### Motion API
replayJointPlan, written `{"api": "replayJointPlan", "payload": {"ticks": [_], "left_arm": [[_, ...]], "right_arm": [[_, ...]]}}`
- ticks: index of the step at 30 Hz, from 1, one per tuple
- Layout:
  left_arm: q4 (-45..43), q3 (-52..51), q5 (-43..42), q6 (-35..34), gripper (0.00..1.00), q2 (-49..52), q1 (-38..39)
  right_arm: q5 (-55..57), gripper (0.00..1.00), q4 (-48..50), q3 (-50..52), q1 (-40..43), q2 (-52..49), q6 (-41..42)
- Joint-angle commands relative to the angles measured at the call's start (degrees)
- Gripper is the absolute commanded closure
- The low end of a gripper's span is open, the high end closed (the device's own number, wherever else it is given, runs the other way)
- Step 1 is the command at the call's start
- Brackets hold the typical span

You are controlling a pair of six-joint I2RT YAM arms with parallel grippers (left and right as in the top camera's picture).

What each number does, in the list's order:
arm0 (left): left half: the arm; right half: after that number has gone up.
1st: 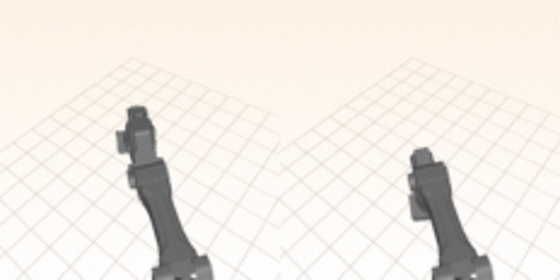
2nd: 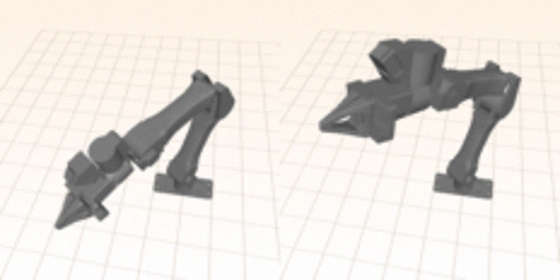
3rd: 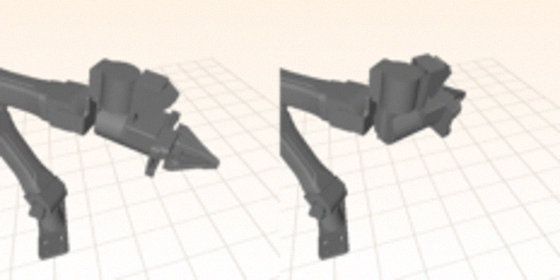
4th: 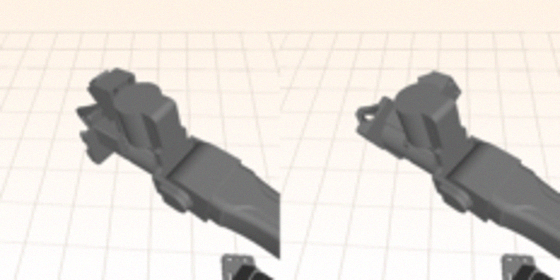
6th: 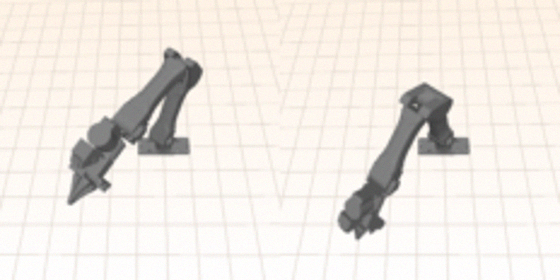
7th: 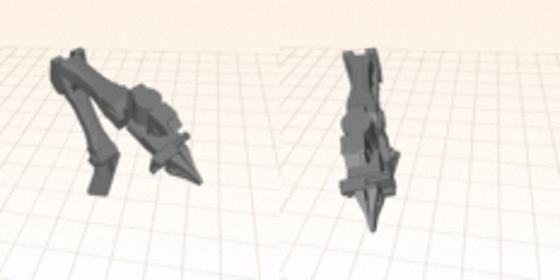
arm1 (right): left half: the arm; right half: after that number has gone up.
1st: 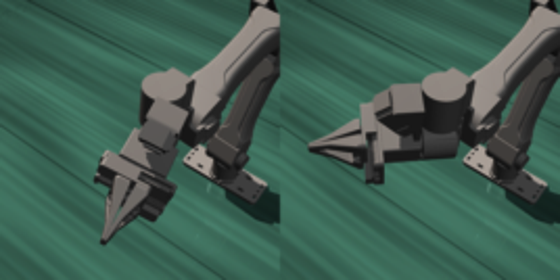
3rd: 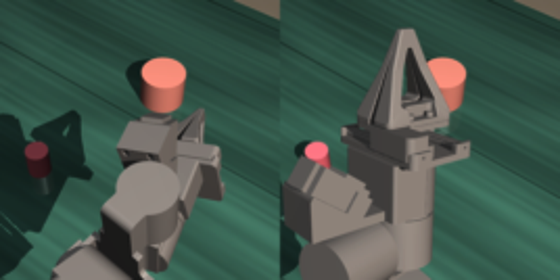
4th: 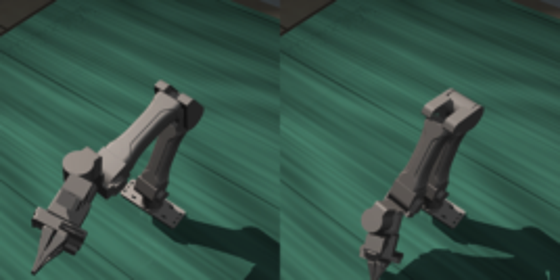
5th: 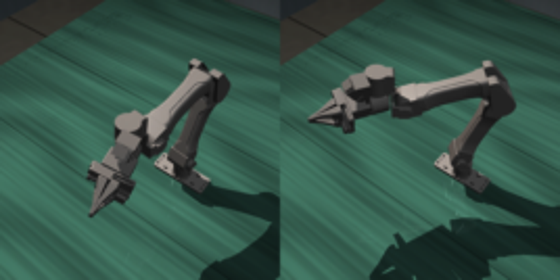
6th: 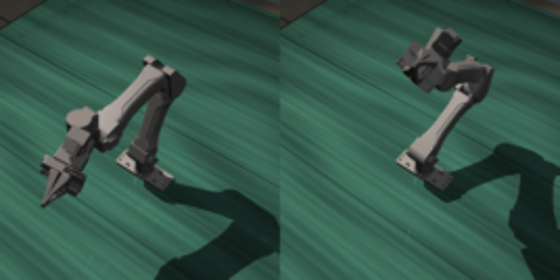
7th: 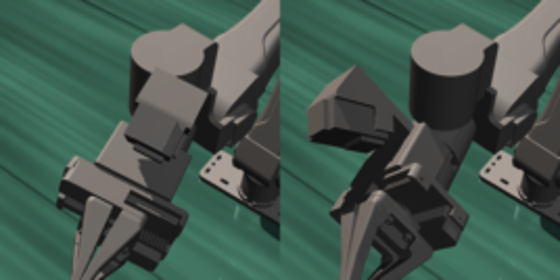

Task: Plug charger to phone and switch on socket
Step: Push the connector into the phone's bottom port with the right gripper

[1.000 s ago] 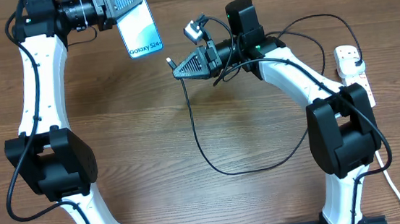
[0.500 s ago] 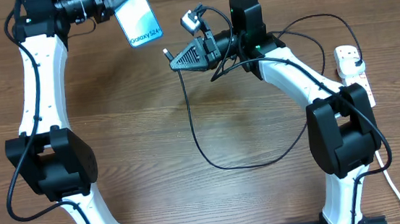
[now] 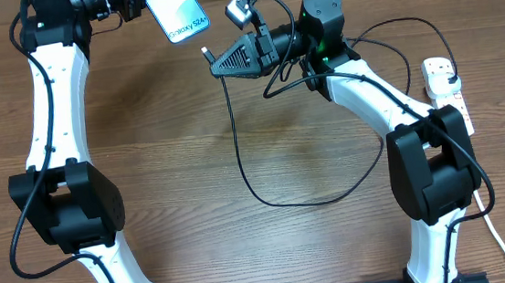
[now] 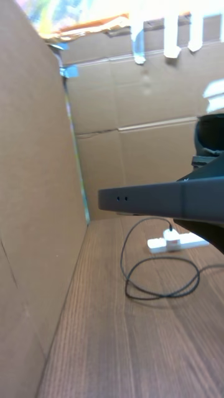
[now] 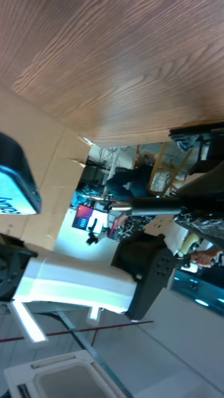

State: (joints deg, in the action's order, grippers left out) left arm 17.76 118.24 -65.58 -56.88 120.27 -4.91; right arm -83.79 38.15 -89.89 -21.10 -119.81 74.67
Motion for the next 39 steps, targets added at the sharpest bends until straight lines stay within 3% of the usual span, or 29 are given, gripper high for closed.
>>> {"api": "replayJointPlan", "payload": {"ticks": [1, 8, 39], "left_arm": [[-0.63, 1.22, 0.74, -5.55, 0.96, -1.88, 0.44], [-0.92, 1.22, -0.79, -6.6, 0.96, -1.88, 0.5], [-3.26, 1.22, -7.82, -6.21, 0.96, -1.88, 2.64]], "right_arm": [[1.66, 0.96, 3.69, -0.96, -0.13, -0.11, 8.02], [3.69, 0.96, 8.44, -0.96, -0.13, -0.09, 12.59], [4.9, 0.96, 12.59, -0.94, -0.13, -0.11, 15.13]]}}
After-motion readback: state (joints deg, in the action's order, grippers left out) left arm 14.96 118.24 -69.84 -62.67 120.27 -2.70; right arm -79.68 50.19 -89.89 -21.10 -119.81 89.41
